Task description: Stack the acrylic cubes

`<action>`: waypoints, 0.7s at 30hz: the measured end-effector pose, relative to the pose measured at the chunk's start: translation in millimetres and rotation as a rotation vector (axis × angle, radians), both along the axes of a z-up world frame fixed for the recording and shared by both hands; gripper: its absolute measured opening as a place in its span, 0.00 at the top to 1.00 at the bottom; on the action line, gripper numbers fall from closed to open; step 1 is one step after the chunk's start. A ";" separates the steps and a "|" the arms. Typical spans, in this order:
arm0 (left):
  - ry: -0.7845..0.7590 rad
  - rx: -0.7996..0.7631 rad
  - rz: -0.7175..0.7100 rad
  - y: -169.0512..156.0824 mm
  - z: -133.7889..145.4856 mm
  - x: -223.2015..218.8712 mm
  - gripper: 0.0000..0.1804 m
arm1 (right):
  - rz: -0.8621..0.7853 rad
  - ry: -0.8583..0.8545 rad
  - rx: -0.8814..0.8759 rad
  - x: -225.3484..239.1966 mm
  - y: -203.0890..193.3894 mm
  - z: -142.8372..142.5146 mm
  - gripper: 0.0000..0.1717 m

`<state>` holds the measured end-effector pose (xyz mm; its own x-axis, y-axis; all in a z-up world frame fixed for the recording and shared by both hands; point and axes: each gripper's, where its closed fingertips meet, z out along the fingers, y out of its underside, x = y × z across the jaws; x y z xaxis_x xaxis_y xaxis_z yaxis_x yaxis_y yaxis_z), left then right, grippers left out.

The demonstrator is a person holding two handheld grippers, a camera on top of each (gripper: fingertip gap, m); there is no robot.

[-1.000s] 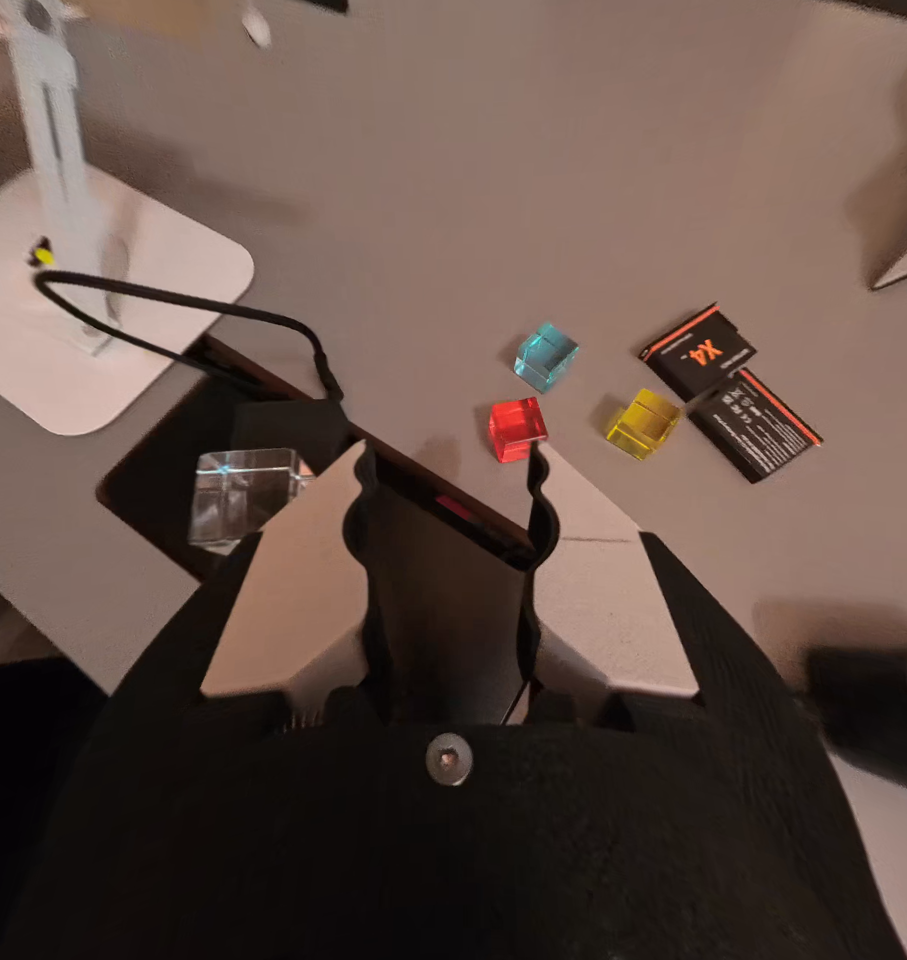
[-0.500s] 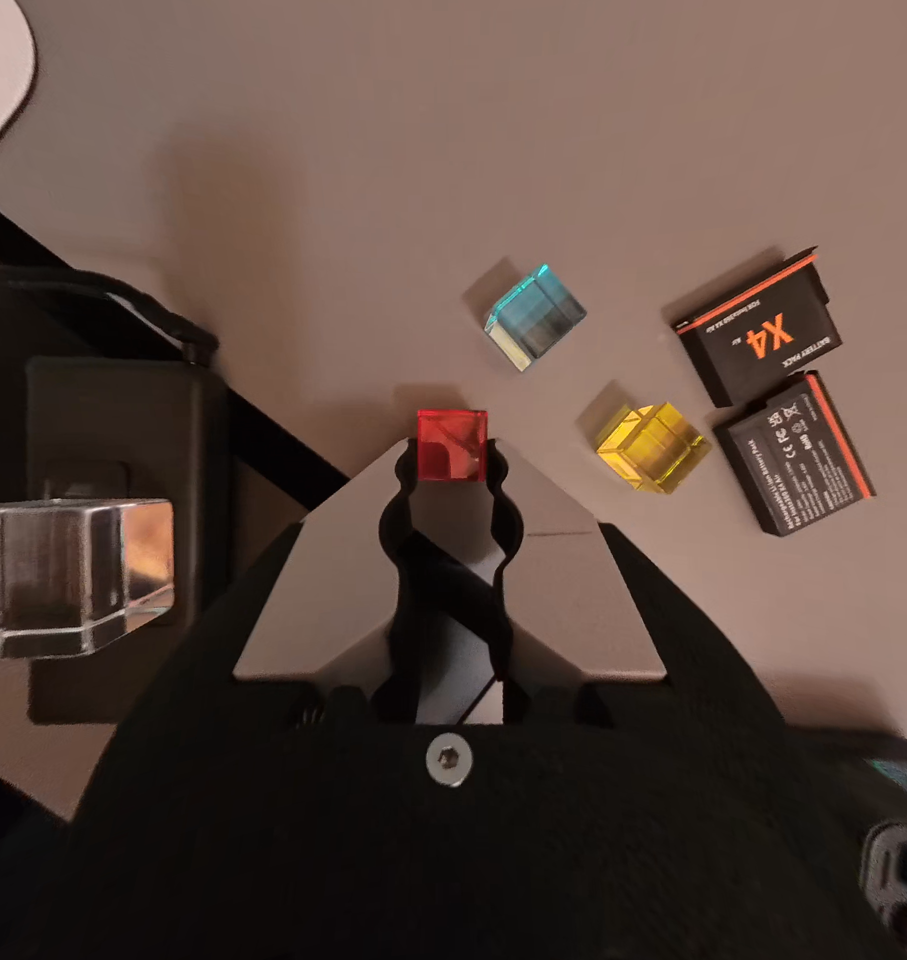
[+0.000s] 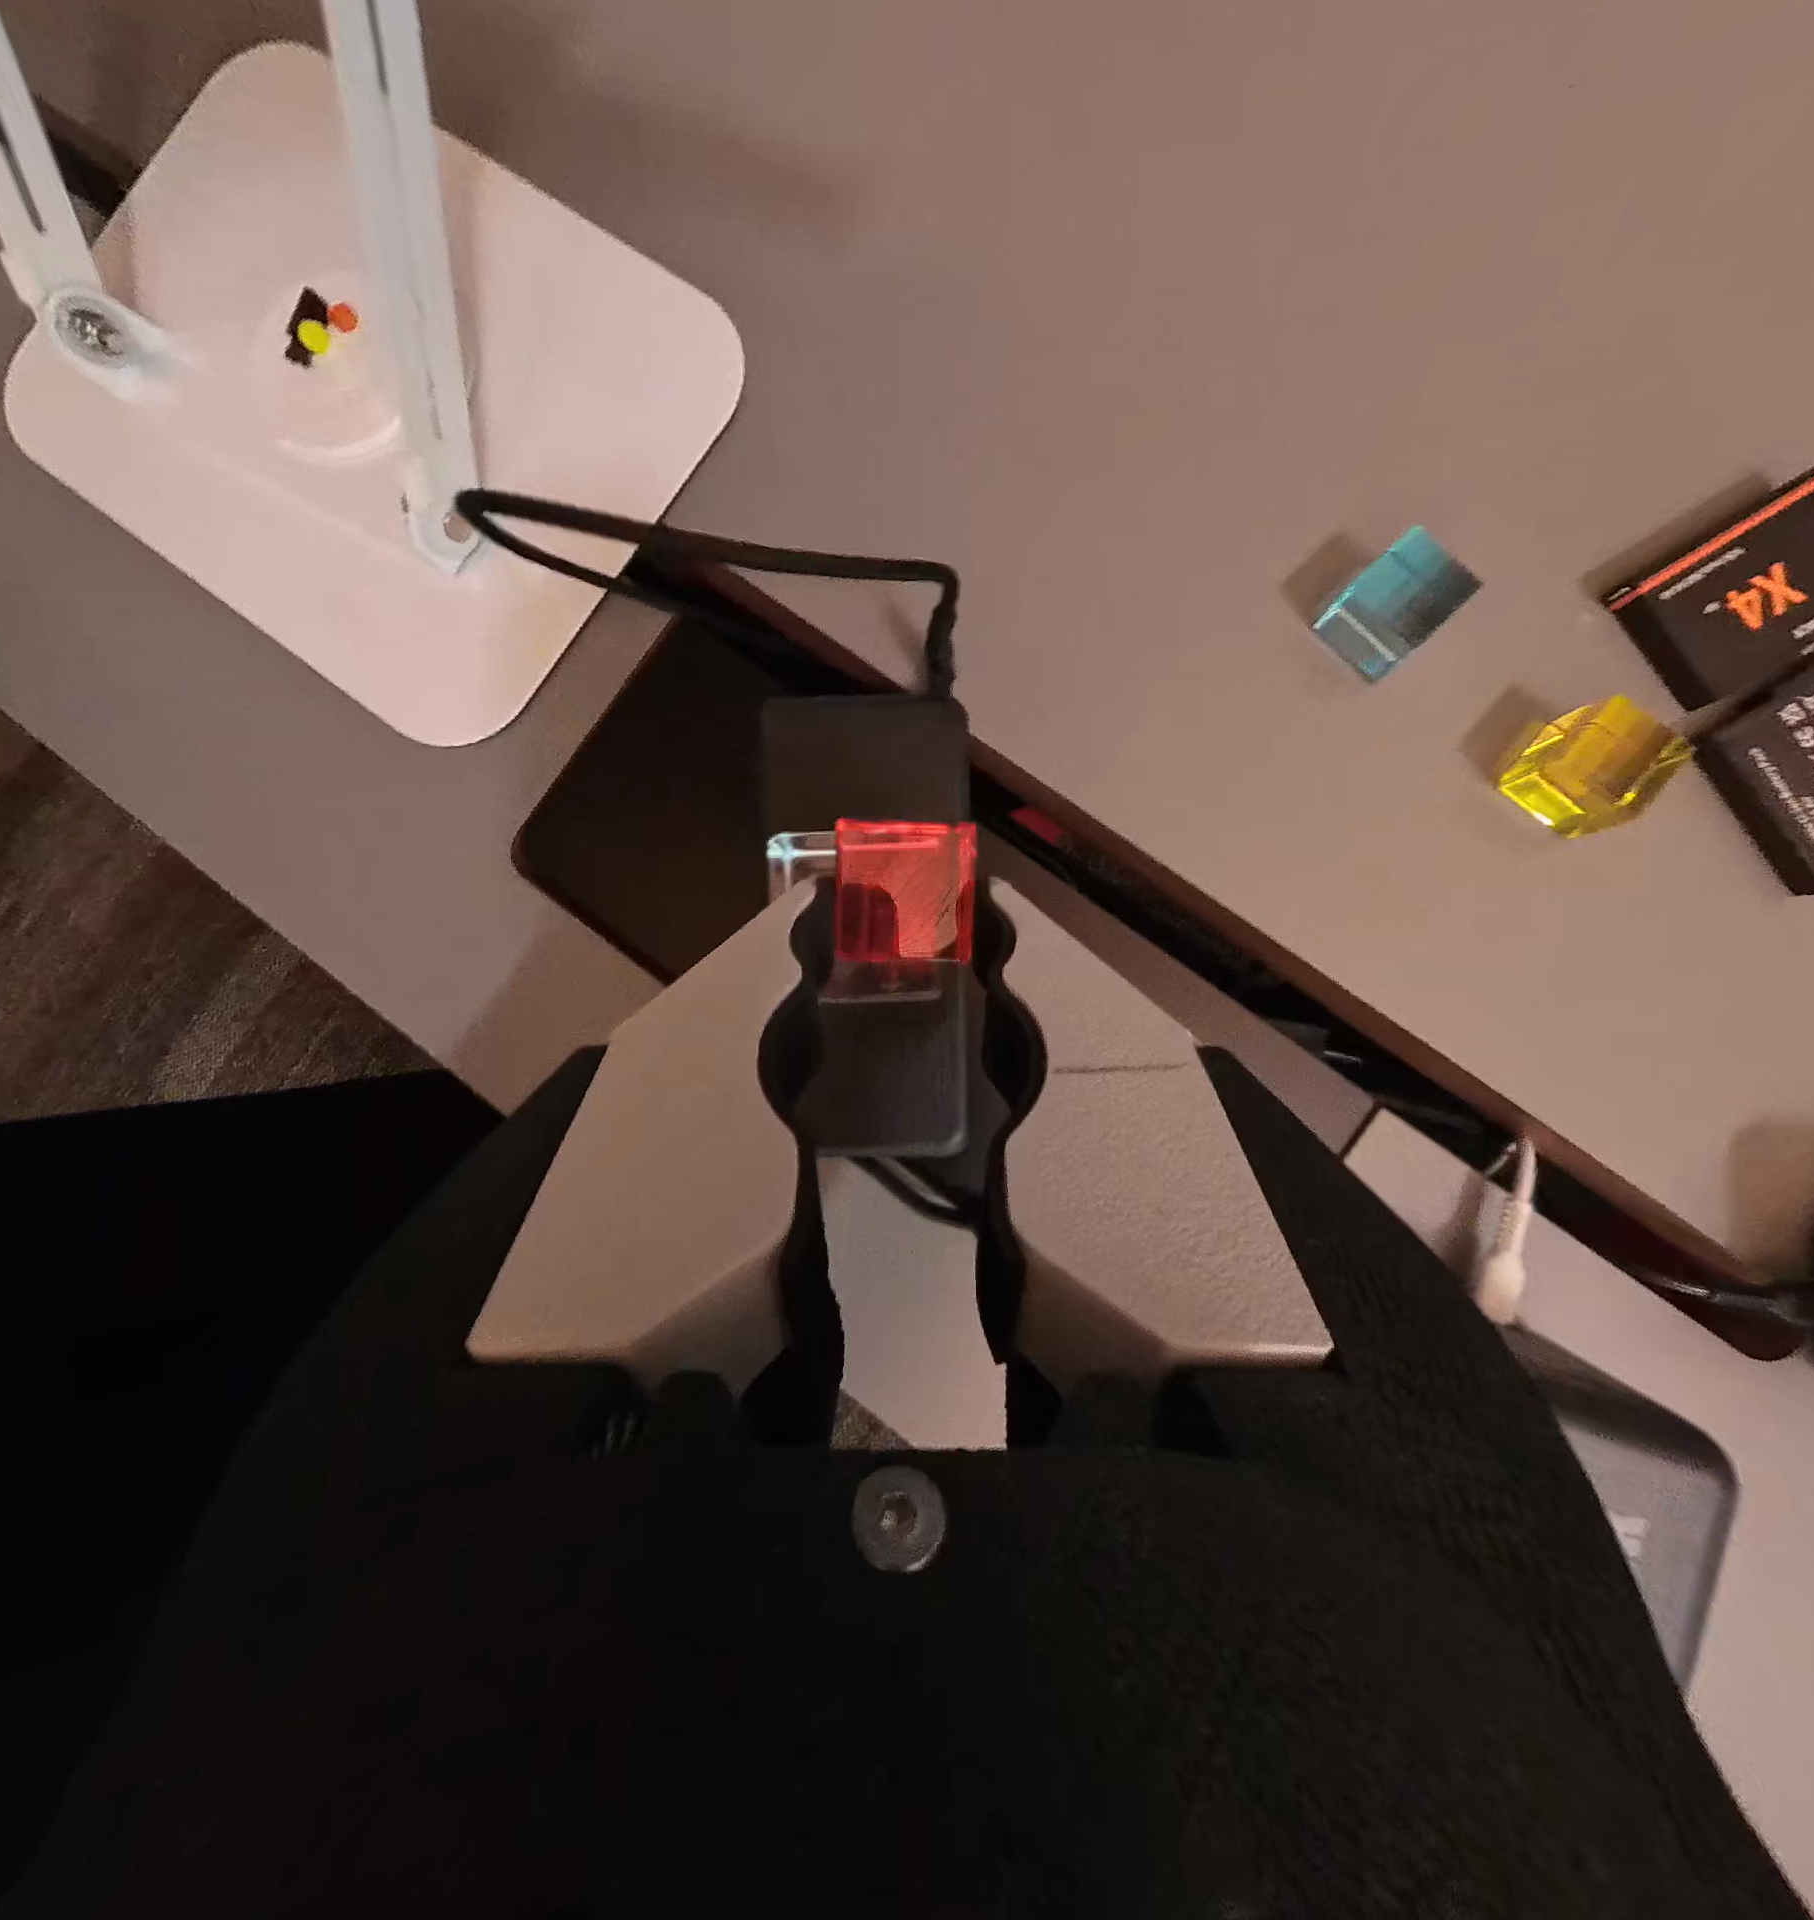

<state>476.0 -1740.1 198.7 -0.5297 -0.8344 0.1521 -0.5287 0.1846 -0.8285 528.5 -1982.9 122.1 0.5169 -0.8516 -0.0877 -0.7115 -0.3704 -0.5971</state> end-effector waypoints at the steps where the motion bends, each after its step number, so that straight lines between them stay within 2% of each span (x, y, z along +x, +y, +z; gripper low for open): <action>1: -0.001 0.000 -0.004 -0.3 0.1 0.5 0.58 | 0.002 0.001 -0.004 -1.7 2.9 -0.9 0.85; 9: 0.002 0.001 -0.018 -0.1 -1.3 1.2 0.58 | 0.008 -0.035 -0.075 -0.2 8.3 -18.3 0.85; 20: 0.005 -0.004 0.014 4.8 -3.5 5.4 0.58 | 0.032 0.024 -0.040 -6.0 9.7 -20.8 0.85; 21: 0.006 -0.004 0.019 5.3 -3.9 5.9 0.58 | 0.038 0.026 -0.026 -6.3 11.8 -19.0 0.81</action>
<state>481.9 -1734.7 194.8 -0.5126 -0.8439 0.1585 -0.5369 0.1710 -0.8261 522.2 -1971.1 103.1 0.5465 -0.8337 -0.0795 -0.7121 -0.4125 -0.5681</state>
